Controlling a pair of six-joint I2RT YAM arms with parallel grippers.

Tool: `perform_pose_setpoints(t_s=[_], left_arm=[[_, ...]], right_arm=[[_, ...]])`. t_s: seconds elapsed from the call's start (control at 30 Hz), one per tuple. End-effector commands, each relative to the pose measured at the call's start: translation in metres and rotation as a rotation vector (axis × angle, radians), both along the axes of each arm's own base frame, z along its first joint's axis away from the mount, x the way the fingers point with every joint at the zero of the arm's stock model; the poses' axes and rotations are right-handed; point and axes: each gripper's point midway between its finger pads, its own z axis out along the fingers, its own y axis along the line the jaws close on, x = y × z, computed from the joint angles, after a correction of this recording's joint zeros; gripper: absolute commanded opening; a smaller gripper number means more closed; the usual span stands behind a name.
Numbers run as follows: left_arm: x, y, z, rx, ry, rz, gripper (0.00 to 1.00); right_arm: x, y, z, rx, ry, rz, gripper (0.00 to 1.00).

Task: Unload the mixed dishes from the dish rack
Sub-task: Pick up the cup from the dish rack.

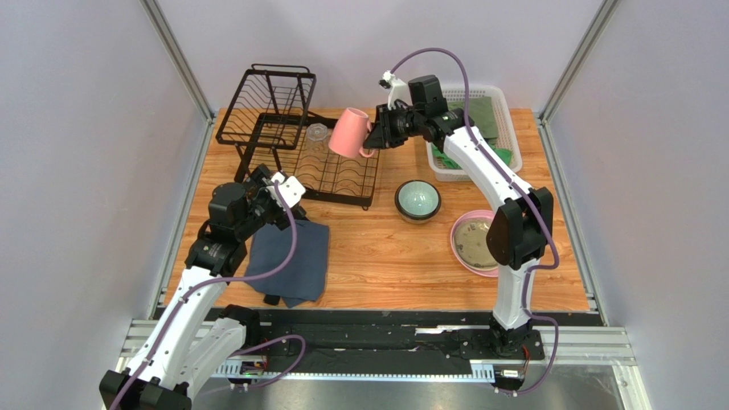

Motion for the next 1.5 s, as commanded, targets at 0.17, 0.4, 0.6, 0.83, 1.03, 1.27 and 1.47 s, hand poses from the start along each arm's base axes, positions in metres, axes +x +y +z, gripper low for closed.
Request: perform_pose_setpoints(t_s=[0.17,0.4,0.6,0.83,1.03,1.27,1.47], left_arm=[[0.018,-0.005,0.075,-0.055,-0.292,-0.015,0.98],[0.029,-0.015,0.086,-0.060,-0.407,-0.041,0.97],[0.029,-0.030,0.088,-0.064,-0.477,-0.094,0.95],[0.027,-0.052,0.092,-0.042,-0.522,-0.165,0.94],[0.026,-0.071,0.094,-0.034,-0.524,-0.232,0.93],[0.028,-0.085,0.099,-0.046,-0.503,-0.271,0.91],[0.027,-0.093,0.099,-0.060,-0.472,-0.292,0.87]], right_arm=[[-0.044,0.000,0.061,0.276,0.114,0.137,0.00],[-0.068,0.001,0.071,0.390,0.256,0.205,0.00],[-0.081,0.002,0.076,0.458,0.318,0.245,0.00],[-0.087,0.004,0.081,0.496,0.355,0.258,0.00],[-0.095,0.009,0.080,0.499,0.380,0.274,0.00],[-0.103,0.014,0.077,0.494,0.394,0.294,0.00],[-0.111,0.019,0.073,0.489,0.407,0.314,0.00]])
